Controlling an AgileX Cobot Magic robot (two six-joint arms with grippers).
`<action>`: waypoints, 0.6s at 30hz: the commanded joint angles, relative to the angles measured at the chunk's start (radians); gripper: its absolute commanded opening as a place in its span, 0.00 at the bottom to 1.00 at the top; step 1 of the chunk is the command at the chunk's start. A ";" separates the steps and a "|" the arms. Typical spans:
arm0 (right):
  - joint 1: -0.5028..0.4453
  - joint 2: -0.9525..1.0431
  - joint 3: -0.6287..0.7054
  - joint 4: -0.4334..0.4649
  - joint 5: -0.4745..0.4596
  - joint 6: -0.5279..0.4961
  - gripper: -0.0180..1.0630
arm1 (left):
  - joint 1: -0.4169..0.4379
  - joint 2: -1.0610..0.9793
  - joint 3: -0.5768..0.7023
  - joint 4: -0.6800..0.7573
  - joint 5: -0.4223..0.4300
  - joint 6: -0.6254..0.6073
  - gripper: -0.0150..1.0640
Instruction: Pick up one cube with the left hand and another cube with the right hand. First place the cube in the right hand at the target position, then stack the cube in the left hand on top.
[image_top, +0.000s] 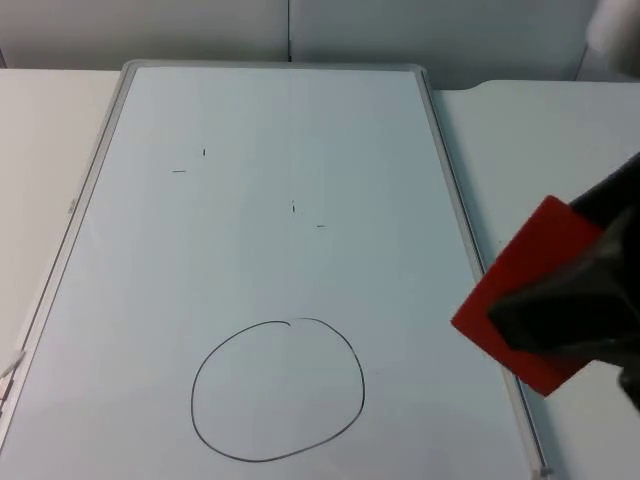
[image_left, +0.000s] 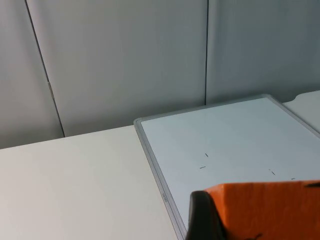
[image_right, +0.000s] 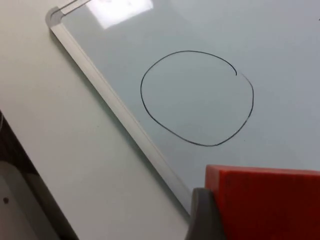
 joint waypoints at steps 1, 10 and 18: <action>0.005 0.048 0.002 -0.004 -0.038 -0.004 0.01 | -0.004 -0.006 0.001 -0.001 -0.022 -0.010 0.01; 0.005 0.281 -0.031 0.024 -0.201 0.002 0.01 | -0.004 -0.006 0.001 -0.001 -0.024 -0.010 0.01; 0.005 0.459 -0.091 0.024 -0.326 0.010 0.01 | -0.004 -0.006 0.001 -0.001 -0.024 -0.008 0.01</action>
